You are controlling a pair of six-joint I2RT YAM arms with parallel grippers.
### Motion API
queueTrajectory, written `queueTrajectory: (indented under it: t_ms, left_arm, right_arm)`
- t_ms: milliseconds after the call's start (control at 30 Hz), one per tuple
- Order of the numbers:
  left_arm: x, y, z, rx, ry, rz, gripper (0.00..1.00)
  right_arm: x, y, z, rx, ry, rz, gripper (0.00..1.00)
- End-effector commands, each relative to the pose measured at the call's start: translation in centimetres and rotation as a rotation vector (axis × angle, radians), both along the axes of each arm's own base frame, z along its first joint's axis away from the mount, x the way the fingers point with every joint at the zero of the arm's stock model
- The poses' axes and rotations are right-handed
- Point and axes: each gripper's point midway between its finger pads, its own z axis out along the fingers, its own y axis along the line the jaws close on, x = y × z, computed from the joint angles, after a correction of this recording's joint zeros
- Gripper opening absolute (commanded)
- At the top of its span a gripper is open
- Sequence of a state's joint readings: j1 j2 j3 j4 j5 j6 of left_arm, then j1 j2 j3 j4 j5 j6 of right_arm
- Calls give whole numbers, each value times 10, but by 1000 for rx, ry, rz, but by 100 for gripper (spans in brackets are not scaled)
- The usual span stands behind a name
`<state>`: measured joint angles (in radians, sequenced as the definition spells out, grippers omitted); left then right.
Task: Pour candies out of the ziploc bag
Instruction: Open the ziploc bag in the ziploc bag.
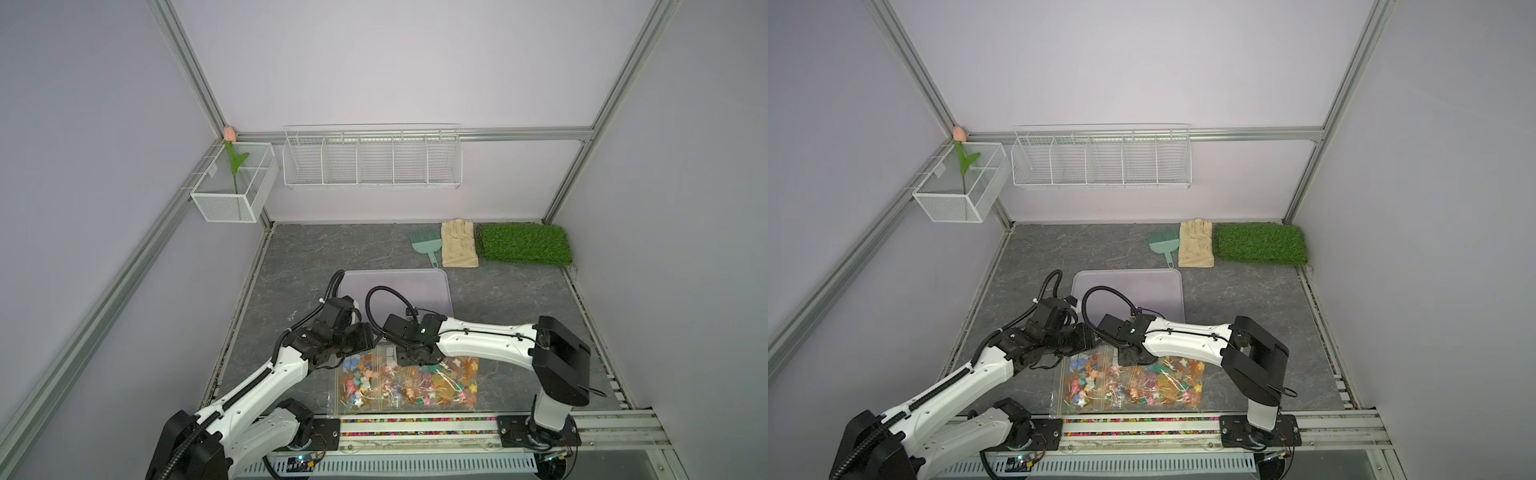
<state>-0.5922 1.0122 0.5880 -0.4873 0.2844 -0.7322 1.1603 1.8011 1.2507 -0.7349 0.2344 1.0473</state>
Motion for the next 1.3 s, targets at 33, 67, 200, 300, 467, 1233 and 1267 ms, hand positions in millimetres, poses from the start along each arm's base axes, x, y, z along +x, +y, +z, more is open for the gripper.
queueTrajectory:
  t_ms: [33,67,200,300,467,1233,1267]
  left_arm:
    - [-3,4,-6,18,14,10,56]
    - [-3,4,-6,20,14,10,56]
    - [-3,3,-6,20,15,10,56]
    - [-2,3,-6,20,15,9,56]
    - [-1,2,-5,20,13,7,56]
    - [-32,-74,17,-232,37,-330,40]
    - [-37,-79,15,-229,43,-353,40]
  right_arm:
    - [-2,-4,-8,-19,14,-11,37]
    - [-2,-5,-8,-21,14,-11,34]
    - [-2,-6,-8,-23,11,-12,25]
    - [-2,-7,-7,-24,9,-13,18]
    - [-1,-8,-3,-23,-1,-14,8]
    - [-6,1,22,206,-67,87,7]
    - [-5,0,23,207,-69,86,7]
